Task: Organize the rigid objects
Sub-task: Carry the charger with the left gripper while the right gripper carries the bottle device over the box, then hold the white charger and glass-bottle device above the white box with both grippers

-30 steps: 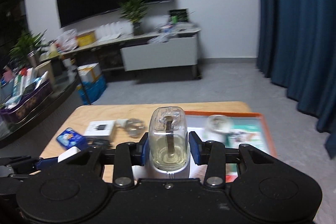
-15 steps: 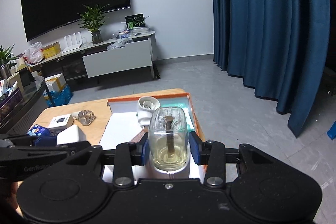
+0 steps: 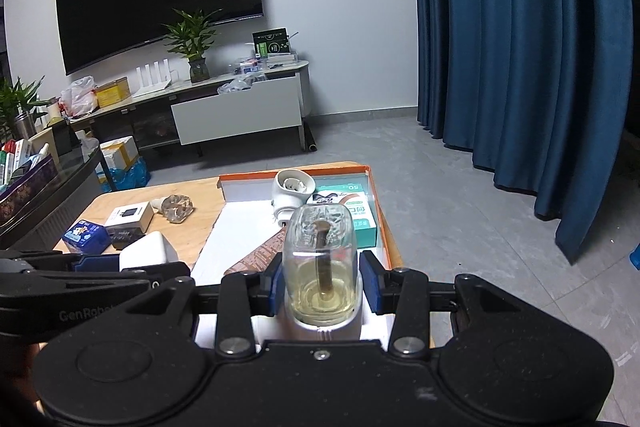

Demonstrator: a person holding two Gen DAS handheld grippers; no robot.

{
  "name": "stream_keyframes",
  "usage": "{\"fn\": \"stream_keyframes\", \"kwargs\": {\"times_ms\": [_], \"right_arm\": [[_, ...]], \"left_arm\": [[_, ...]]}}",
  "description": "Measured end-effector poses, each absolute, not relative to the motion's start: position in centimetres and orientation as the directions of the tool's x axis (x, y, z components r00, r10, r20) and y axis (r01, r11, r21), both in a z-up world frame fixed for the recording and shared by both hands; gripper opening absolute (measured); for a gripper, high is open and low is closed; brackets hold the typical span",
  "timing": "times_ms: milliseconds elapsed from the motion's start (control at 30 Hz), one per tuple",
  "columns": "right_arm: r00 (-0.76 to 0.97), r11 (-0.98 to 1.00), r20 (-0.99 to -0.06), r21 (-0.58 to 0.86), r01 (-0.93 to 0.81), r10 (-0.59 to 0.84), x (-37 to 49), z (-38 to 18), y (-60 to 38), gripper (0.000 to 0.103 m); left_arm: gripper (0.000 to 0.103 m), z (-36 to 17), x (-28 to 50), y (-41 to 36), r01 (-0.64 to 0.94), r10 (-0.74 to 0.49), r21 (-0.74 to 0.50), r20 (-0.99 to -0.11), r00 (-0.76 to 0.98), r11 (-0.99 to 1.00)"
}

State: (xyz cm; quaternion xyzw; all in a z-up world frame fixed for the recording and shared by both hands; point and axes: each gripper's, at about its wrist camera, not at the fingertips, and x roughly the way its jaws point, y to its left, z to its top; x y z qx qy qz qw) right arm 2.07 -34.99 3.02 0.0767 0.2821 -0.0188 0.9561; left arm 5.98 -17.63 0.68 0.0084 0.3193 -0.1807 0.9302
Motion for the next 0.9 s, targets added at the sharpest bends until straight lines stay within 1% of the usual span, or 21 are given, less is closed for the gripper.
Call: {"fn": "stream_keyframes", "kwargs": {"times_ms": [400, 900], "right_arm": [[0.852, 0.991, -0.523, 0.116, 0.064, 0.006, 0.9, 3.4, -34.6, 0.048], [0.851, 0.992, -0.525, 0.107, 0.063, 0.003, 0.8, 3.3, -34.4, 0.048]], "left_arm": [[0.053, 1.0, 4.5, -17.1, 0.307, -0.319, -0.122, -0.580, 0.750, 0.944], [0.053, 1.3, 4.1, -16.3, 0.293, -0.321, -0.143, -0.562, 0.763, 0.945]]}}
